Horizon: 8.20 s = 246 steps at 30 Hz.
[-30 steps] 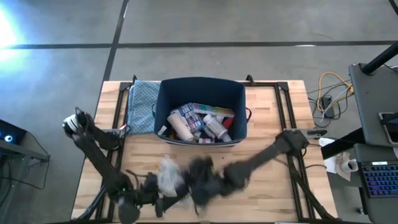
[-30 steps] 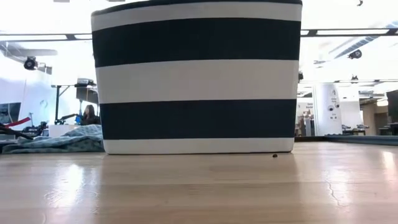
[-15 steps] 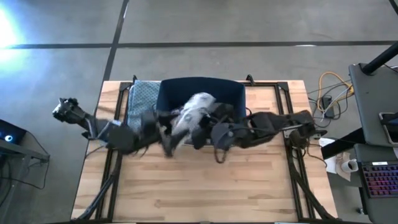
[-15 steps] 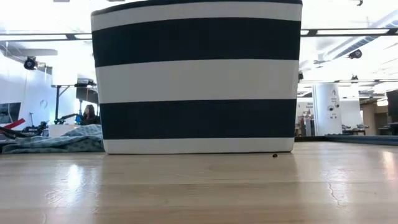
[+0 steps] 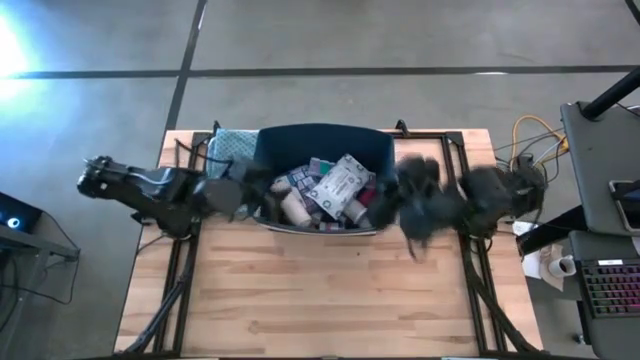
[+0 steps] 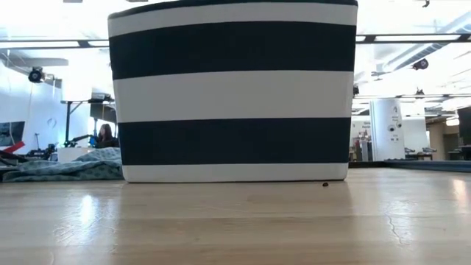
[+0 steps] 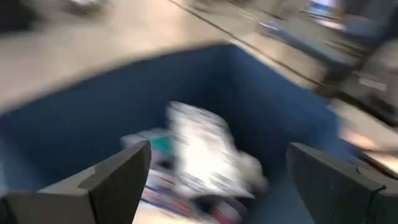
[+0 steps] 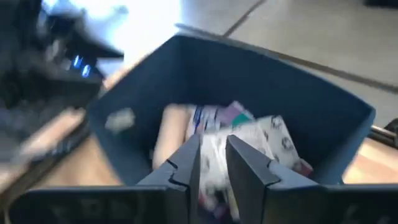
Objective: Pick & place medical supplies in basket/bin
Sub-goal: Return to Home Position
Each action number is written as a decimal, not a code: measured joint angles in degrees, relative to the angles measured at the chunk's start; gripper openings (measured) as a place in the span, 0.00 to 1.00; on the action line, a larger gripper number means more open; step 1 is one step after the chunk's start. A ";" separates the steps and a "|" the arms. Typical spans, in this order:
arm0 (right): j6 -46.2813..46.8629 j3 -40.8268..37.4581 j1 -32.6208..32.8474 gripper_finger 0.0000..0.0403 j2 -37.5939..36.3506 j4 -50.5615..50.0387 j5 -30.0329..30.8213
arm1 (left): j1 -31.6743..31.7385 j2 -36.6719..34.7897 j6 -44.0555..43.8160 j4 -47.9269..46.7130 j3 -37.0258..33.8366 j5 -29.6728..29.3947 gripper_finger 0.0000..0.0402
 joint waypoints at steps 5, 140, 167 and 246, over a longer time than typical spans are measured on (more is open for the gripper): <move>-0.25 -5.11 9.23 0.21 1.14 1.52 1.04 | -10.29 -2.29 0.07 2.92 0.02 10.67 0.88; -38.51 -130.18 -22.43 0.17 -88.54 89.41 -33.18 | 20.65 -69.37 8.64 46.98 -78.17 20.09 0.88; -38.46 -130.21 -22.43 0.17 -91.35 89.62 -32.99 | 21.28 -69.40 10.08 46.76 -78.21 20.26 0.88; -63.18 -130.27 -21.01 0.17 -99.31 90.12 -50.62 | 21.53 -48.26 36.50 44.03 -78.10 51.69 0.88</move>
